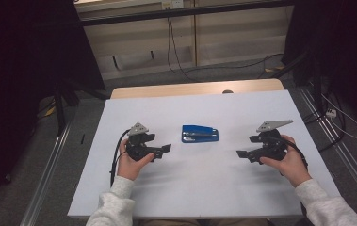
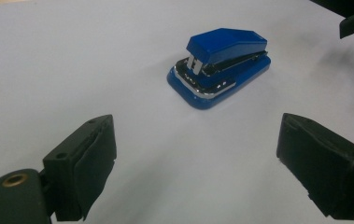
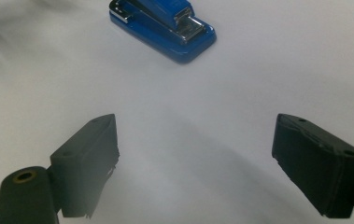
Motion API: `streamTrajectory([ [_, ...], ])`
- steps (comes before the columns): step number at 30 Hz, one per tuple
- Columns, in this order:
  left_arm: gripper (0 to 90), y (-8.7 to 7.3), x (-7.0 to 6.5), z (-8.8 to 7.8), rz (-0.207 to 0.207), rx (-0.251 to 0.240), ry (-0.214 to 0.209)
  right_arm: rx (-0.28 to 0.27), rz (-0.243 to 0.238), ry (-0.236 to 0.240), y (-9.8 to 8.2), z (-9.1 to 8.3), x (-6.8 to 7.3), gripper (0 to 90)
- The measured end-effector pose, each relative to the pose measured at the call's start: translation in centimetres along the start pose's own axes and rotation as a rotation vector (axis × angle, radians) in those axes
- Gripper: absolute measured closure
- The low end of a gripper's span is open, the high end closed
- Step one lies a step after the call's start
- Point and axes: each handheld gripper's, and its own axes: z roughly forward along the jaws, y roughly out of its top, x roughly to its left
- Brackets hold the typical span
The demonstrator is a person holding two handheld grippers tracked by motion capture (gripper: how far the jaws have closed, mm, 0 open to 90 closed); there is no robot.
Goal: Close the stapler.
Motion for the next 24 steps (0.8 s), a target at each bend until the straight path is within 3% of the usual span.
streamTrajectory([
  [10,12.1,-1.2,0.1,-1.9,-0.004,-0.013,0.013,0.020,-0.030,0.015,-0.8,-0.6,1.3,12.9],
  [24,11.4,-2.6,0.3,-4.1,-0.017,-0.014,0.016,0.035,-0.028,0.015,-2.1,-1.7,1.5,12.7],
])
